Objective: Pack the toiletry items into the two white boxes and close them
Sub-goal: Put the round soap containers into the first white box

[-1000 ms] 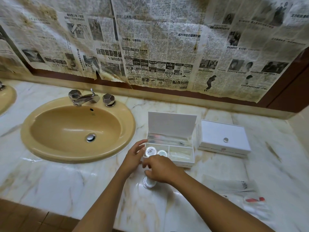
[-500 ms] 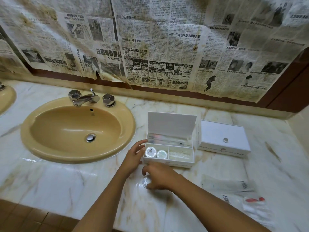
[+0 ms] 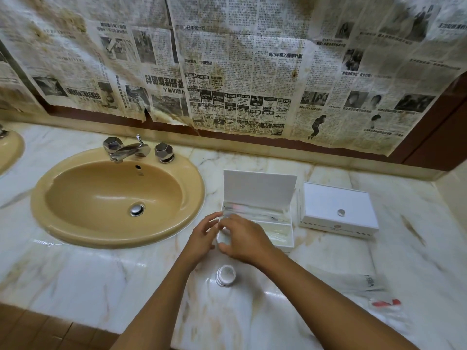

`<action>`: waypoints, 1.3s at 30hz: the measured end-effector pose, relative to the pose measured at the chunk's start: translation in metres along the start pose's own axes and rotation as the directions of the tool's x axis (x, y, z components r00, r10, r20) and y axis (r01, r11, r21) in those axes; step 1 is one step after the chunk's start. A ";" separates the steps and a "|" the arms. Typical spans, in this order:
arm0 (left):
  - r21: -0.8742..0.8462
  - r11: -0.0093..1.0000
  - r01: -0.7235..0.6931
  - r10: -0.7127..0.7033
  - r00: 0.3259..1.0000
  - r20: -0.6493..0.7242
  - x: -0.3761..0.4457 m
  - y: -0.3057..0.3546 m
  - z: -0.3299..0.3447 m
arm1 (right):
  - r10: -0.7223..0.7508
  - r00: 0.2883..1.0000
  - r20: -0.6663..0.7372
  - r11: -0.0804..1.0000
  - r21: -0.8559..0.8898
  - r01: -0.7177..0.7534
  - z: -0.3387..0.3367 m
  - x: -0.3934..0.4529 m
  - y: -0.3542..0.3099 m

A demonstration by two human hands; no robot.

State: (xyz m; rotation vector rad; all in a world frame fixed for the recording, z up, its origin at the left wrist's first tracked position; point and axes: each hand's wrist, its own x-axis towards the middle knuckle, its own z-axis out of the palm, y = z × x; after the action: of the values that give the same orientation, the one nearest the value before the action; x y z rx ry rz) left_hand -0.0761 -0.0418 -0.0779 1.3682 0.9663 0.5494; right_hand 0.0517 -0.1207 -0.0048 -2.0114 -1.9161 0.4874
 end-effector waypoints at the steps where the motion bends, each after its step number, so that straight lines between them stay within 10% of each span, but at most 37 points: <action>1: -0.003 1.000 0.008 -0.008 1.000 0.004 0.000 0.000 0.000 | 0.044 0.998 -0.035 0.999 -0.002 -0.044 -0.003 0.002 0.004; 20: 0.035 0.999 0.026 -0.026 1.000 -0.005 0.000 0.001 -0.001 | 0.361 0.932 -0.033 0.929 -0.077 -0.362 0.004 0.004 0.032; 39: 0.024 1.000 0.017 -0.017 1.000 0.012 0.002 -0.001 0.000 | 0.162 0.973 -0.163 0.983 -0.063 -0.174 0.014 -0.004 0.024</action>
State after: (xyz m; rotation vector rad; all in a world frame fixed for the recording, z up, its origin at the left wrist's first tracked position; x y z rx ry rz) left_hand -0.0758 -0.0404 -0.0795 1.3826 0.9763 0.5173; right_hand 0.0671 -0.1257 -0.0279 -2.2023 -1.7043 0.2892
